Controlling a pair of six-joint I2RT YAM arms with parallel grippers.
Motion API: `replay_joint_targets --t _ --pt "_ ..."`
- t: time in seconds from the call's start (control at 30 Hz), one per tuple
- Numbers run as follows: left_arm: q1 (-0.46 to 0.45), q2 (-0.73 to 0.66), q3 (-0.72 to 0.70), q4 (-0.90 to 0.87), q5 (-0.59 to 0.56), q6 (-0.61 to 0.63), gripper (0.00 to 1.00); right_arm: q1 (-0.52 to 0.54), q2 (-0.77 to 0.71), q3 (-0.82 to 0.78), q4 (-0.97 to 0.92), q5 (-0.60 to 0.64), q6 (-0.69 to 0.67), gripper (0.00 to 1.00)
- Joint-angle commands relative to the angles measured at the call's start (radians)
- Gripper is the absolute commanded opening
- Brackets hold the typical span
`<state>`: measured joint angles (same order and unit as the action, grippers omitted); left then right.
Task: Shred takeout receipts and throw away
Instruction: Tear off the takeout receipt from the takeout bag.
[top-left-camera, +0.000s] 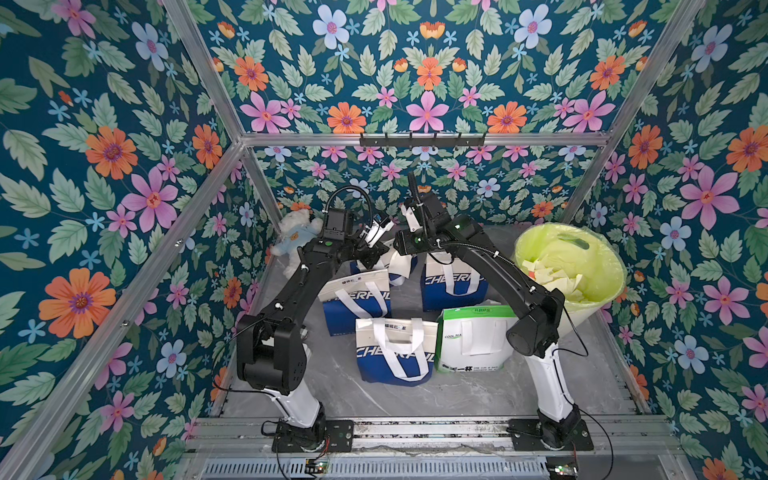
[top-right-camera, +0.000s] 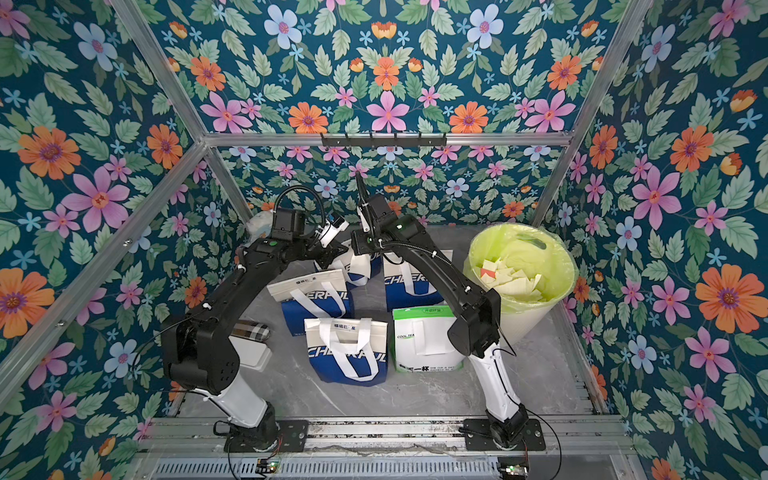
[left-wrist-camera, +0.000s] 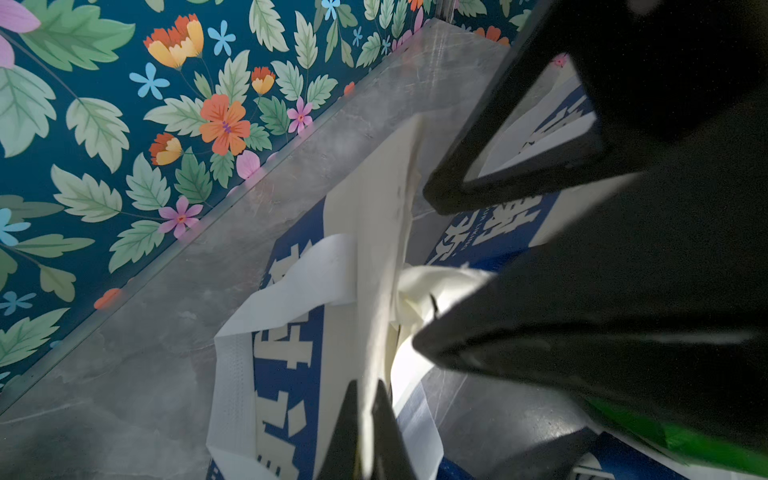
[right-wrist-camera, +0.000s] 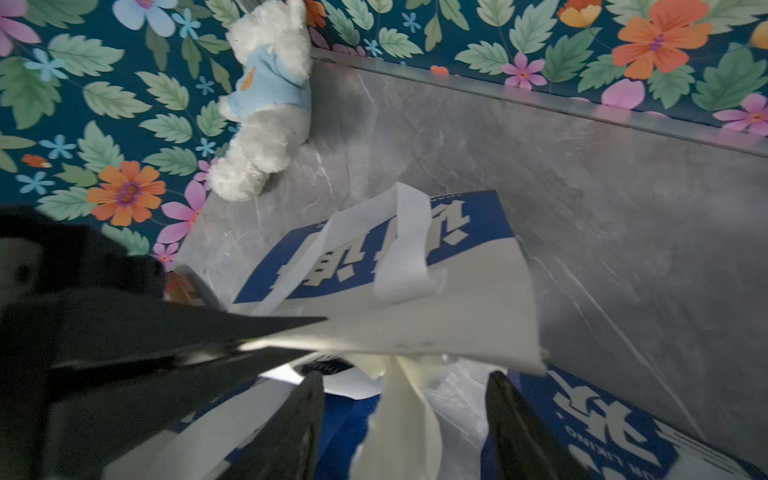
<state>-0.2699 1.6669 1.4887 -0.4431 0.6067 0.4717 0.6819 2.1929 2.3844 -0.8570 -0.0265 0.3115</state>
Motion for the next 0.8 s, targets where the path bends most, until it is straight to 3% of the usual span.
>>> replay_joint_targets --t 0.0,0.23,0.37,0.5,0.77 --pt "0.0 -0.009 -0.014 -0.046 0.023 0.014 0.0 0.003 0.01 0.001 0.034 0.031 0.028 0.63" --pt "-0.003 -0.011 -0.02 -0.046 0.031 0.022 0.0 0.003 0.031 -0.01 0.109 -0.015 0.065 0.59" --pt "-0.007 -0.01 -0.024 -0.048 0.032 0.028 0.0 0.004 0.028 -0.038 0.169 -0.045 0.071 0.51" --pt "-0.011 -0.011 -0.033 -0.049 0.034 0.034 0.0 0.002 -0.004 -0.109 0.259 -0.049 0.071 0.3" --pt "-0.014 -0.005 -0.039 -0.05 0.036 0.035 0.0 -0.007 -0.008 -0.115 0.275 -0.05 0.068 0.03"
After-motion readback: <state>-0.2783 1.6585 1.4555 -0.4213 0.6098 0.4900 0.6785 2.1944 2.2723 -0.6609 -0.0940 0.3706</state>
